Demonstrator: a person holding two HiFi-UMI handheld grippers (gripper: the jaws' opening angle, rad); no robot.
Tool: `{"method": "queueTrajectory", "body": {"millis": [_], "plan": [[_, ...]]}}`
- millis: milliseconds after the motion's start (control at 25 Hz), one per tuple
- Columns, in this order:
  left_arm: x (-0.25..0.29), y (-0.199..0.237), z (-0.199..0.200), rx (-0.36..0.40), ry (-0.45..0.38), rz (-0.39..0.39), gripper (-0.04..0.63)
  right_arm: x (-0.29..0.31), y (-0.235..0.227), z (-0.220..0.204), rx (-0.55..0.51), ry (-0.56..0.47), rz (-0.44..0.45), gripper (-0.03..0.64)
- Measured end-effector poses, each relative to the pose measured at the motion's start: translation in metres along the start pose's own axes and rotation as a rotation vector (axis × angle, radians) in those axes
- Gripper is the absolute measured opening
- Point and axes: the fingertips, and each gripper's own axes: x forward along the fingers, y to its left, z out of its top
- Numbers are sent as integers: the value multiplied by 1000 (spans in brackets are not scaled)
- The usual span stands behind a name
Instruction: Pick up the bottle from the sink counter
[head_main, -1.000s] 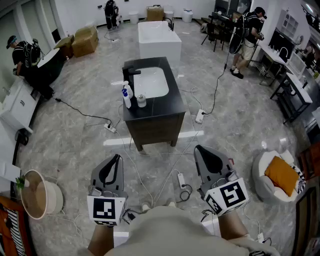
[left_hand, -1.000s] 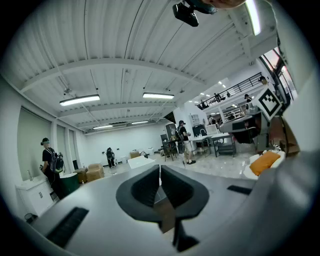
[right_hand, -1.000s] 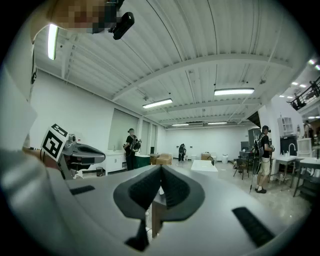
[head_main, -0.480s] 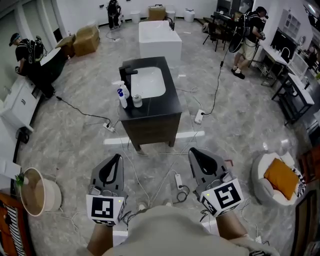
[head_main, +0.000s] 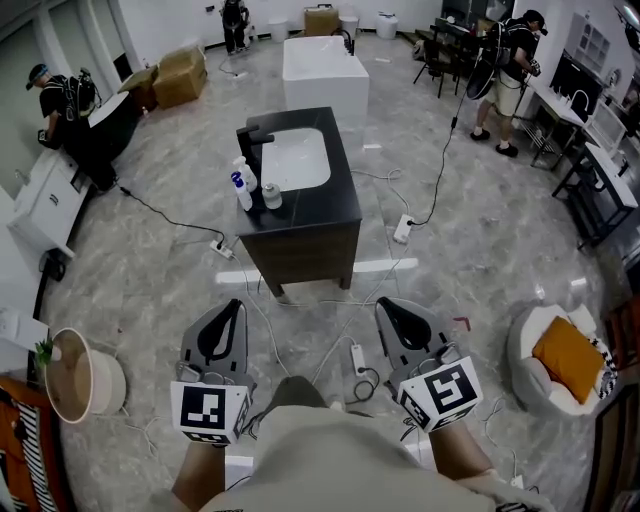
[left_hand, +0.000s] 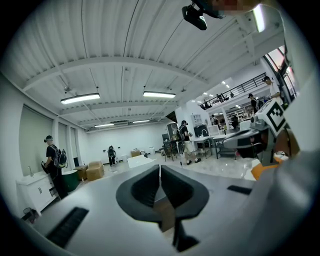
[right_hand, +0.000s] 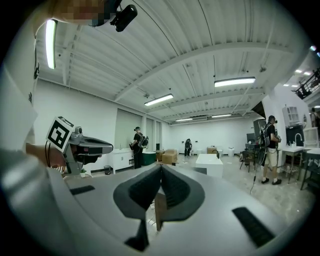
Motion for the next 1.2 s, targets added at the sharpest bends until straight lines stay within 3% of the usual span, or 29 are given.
{"method": "queueTrajectory", "body": {"millis": [360,640,1200], "plan": [[20,-10,10,33,-35,8,14,4,-15,-8,-2,-20,7,-3],[41,-11,-9,40,-40,-5,14,23,-22,-19,-18,-22,11,-3],[113,49,-30,18,-21,-9,14,121,-48,-15,-55,-5,11,-3]]}}
